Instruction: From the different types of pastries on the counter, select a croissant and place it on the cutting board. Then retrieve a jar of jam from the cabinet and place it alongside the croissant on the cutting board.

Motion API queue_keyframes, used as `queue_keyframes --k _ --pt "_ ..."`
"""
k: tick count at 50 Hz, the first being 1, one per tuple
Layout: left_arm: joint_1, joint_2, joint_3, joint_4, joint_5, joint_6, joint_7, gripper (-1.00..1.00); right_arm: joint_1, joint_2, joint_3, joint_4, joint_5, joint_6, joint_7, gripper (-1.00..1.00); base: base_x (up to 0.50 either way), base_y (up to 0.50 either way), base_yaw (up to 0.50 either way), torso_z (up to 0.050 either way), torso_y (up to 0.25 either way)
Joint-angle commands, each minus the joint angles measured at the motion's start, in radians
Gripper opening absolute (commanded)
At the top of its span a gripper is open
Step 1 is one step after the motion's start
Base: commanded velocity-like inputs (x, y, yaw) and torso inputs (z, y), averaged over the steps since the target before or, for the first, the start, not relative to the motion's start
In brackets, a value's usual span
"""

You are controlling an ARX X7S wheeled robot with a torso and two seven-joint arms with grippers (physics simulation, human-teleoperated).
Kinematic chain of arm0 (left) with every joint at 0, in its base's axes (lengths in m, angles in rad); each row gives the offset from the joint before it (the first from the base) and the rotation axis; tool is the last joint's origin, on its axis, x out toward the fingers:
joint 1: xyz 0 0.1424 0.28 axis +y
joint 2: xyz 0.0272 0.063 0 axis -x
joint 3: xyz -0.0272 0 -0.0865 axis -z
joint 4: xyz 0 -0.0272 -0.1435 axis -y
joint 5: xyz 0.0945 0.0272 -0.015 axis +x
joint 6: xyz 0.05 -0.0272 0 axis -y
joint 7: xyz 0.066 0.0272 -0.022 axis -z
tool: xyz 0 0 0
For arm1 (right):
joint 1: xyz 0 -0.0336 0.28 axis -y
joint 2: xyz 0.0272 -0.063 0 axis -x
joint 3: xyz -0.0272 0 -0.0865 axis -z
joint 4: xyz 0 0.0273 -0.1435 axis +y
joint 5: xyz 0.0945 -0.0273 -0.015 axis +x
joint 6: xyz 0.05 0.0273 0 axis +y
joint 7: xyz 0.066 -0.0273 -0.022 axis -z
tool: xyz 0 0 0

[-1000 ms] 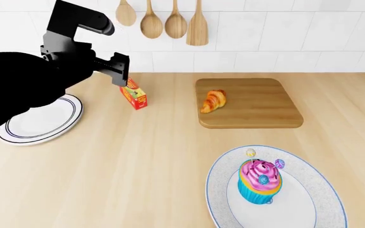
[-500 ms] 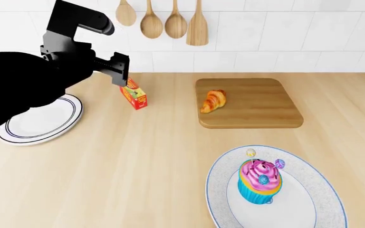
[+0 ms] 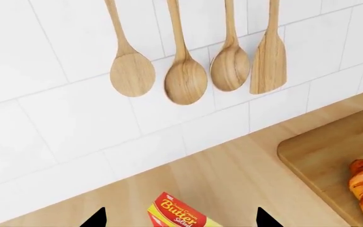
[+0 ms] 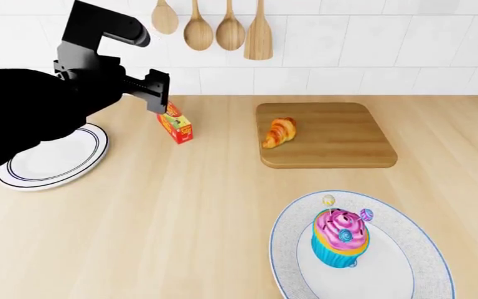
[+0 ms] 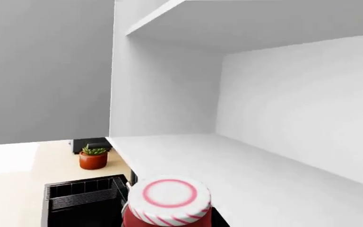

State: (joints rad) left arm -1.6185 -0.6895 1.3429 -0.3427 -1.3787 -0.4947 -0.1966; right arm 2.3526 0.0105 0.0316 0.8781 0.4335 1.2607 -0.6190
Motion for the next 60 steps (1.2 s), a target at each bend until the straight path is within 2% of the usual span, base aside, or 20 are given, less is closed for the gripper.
queue_keyframes --k 1,21,36,60 --pt "0.006 0.003 -0.001 -0.007 0.005 0.004 0.004 1.00 0.003 -0.009 -0.018 0.033 -0.040 0.030 -0.059 -1.00 0.00 0.00 0.00 0.000 0.000" --pt "0.008 -0.002 -0.007 -0.003 0.004 0.003 0.002 1.00 0.003 -0.009 -0.152 0.088 0.128 0.033 -0.074 -1.00 0.00 0.00 0.00 0.000 0.001" --pt "0.010 -0.002 -0.010 -0.003 0.005 0.001 0.001 1.00 -0.009 -0.003 -0.292 0.116 0.200 0.051 -0.141 -1.00 0.00 0.00 0.00 0.000 0.000" --pt "0.010 0.001 -0.014 -0.008 0.009 -0.002 0.004 1.00 -0.131 0.027 -0.421 0.117 0.192 0.053 -0.094 -1.00 0.00 0.00 0.00 0.000 0.000"
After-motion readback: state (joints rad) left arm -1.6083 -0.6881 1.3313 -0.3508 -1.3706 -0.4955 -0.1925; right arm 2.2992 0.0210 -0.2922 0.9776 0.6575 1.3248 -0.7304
